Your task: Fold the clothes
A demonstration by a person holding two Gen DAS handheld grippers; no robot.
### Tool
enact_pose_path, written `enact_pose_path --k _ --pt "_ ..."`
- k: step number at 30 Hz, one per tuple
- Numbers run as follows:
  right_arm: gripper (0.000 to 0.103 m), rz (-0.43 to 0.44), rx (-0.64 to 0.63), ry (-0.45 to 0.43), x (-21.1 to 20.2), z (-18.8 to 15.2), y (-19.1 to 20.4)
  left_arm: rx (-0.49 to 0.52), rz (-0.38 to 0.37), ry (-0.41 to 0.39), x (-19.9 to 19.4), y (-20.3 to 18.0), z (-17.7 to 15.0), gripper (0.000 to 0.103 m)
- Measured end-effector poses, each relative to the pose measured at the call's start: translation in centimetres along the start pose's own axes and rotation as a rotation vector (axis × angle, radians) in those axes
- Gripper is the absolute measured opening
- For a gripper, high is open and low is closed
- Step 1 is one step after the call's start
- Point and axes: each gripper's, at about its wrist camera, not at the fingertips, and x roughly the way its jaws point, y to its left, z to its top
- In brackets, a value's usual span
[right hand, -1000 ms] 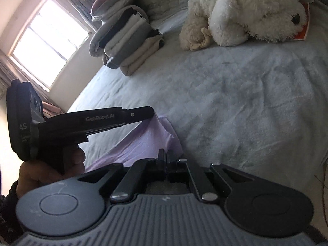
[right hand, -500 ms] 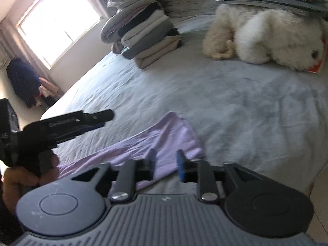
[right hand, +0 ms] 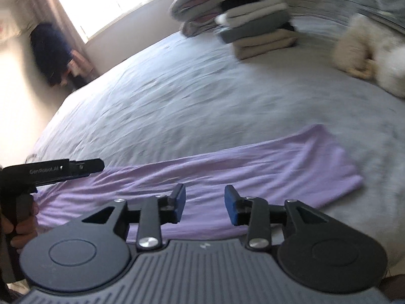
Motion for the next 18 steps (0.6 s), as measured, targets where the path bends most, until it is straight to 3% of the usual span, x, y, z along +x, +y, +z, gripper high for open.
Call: enact_pose_path --k 11,18 --pt "0.041 0.086 -0.213 0.1 5.4 -2.5 10.6 -0.129 0.123 -0.036 -4.3 12.3 -3.3 0.054" --pt "0.041 0.154 -0.4 0.159 8.0 -4.8 17.3 -0.306 0.25 -0.122 -7.1 21.7 -5.2 0.054"
